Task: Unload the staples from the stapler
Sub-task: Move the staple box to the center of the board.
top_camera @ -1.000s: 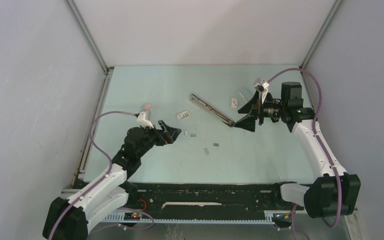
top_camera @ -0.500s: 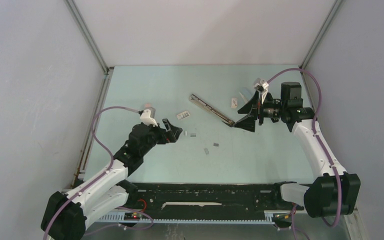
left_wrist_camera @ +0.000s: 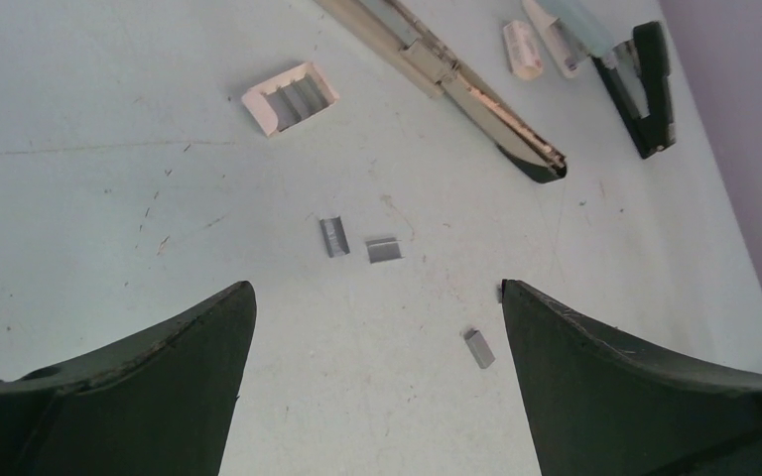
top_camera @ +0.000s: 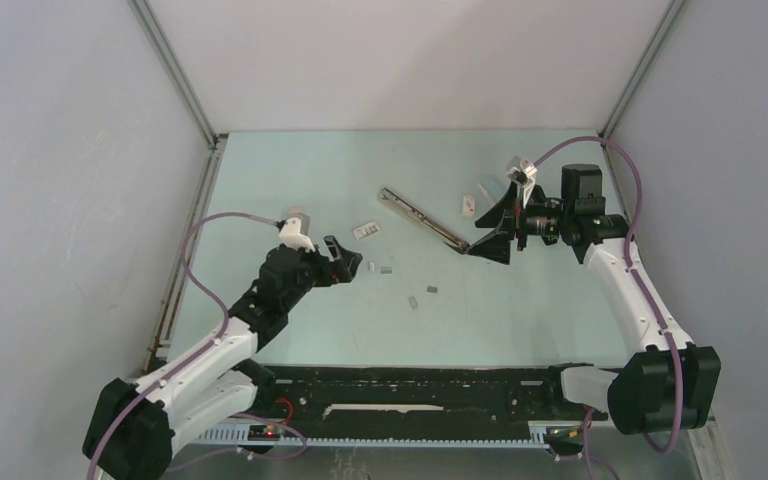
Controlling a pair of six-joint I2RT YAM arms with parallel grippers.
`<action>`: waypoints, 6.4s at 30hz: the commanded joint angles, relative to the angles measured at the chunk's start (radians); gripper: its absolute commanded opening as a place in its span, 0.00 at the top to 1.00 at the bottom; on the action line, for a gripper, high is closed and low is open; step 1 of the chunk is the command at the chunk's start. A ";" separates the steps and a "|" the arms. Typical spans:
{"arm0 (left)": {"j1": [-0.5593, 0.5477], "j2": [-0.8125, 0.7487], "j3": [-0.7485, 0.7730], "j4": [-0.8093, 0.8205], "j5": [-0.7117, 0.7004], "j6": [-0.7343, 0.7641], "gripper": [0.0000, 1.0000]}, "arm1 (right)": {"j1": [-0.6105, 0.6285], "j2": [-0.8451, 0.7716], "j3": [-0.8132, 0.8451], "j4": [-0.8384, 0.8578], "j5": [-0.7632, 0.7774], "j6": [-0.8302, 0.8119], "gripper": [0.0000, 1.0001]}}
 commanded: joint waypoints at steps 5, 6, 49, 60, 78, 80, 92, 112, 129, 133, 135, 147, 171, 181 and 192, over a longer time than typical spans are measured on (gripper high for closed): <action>-0.004 0.142 0.147 -0.032 -0.035 0.053 0.02 | 0.008 -0.002 -0.001 0.000 -0.013 -0.020 0.00; -0.004 0.161 0.161 -0.034 -0.034 0.060 0.02 | 0.008 0.000 0.000 0.000 -0.014 -0.019 0.00; 0.130 0.663 0.549 -0.140 0.113 0.257 0.19 | 0.005 0.023 0.001 -0.013 -0.022 -0.041 0.00; 0.201 0.726 0.642 -0.189 0.201 0.242 0.19 | 0.006 0.022 0.001 -0.013 -0.027 -0.042 0.00; 0.264 0.905 0.824 -0.262 0.295 0.185 0.28 | -0.004 0.012 0.001 -0.018 -0.041 -0.048 0.00; 0.267 0.920 0.837 -0.267 0.295 0.178 0.28 | -0.005 0.012 0.001 -0.019 -0.042 -0.048 0.00; 0.283 0.977 0.898 -0.317 0.306 0.173 0.29 | -0.011 0.008 0.001 -0.023 -0.052 -0.051 0.00; 0.299 1.061 0.984 -0.371 0.358 0.202 0.34 | -0.024 -0.001 0.000 -0.028 -0.065 -0.054 0.00; 0.301 1.075 0.996 -0.387 0.348 0.213 0.34 | -0.026 0.002 0.001 -0.030 -0.068 -0.054 0.00; 0.301 1.072 0.996 -0.390 0.347 0.218 0.34 | -0.026 0.003 0.001 -0.031 -0.068 -0.056 0.00; 0.301 1.071 0.995 -0.392 0.346 0.219 0.34 | -0.025 0.005 0.001 -0.030 -0.068 -0.055 0.00; 0.300 1.103 1.030 -0.408 0.350 0.215 0.35 | -0.025 0.008 0.001 -0.031 -0.068 -0.056 0.00; 0.282 1.230 1.107 -0.475 0.402 0.208 0.67 | -0.030 0.005 0.001 -0.033 -0.071 -0.056 0.00; 0.259 1.223 1.061 -0.475 0.433 0.220 0.74 | -0.032 0.000 0.001 -0.033 -0.075 -0.056 0.00; 0.241 1.187 0.989 -0.457 0.448 0.230 0.75 | -0.032 -0.001 0.001 -0.034 -0.079 -0.057 0.00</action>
